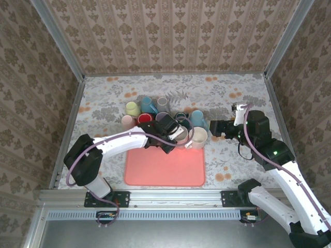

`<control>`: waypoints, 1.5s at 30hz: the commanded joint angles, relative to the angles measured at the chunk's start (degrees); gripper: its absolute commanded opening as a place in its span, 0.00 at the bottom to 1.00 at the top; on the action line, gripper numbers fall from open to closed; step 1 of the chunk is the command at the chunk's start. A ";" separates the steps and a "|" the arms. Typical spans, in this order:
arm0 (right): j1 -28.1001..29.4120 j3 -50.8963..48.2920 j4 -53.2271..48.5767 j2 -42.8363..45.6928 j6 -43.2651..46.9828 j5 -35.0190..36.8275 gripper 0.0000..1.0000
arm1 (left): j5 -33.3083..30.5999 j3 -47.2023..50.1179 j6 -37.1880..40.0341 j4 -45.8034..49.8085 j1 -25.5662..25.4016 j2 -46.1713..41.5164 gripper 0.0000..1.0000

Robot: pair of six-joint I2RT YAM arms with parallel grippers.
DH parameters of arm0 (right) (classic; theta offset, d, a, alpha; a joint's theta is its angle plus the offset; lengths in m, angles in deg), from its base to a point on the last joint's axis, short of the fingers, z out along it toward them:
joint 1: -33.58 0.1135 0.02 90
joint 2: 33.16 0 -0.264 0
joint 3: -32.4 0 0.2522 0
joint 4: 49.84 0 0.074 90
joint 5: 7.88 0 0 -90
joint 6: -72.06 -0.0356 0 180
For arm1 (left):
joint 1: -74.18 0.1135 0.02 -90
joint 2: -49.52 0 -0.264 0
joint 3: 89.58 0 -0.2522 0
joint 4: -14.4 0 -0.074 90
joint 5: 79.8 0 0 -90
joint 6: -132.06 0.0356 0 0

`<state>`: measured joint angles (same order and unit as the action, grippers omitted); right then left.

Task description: Turn the mug right side up

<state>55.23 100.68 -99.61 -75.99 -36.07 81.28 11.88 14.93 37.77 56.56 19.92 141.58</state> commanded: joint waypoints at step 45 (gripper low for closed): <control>-0.02 -5.30 15.03 0.65 -5.47 -12.03 1.00 | -1.64 1.79 -4.59 9.62 0.81 -23.32 0.62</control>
<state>55.23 96.97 -90.36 -76.36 -39.34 70.83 8.88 16.22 34.18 62.73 18.57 120.64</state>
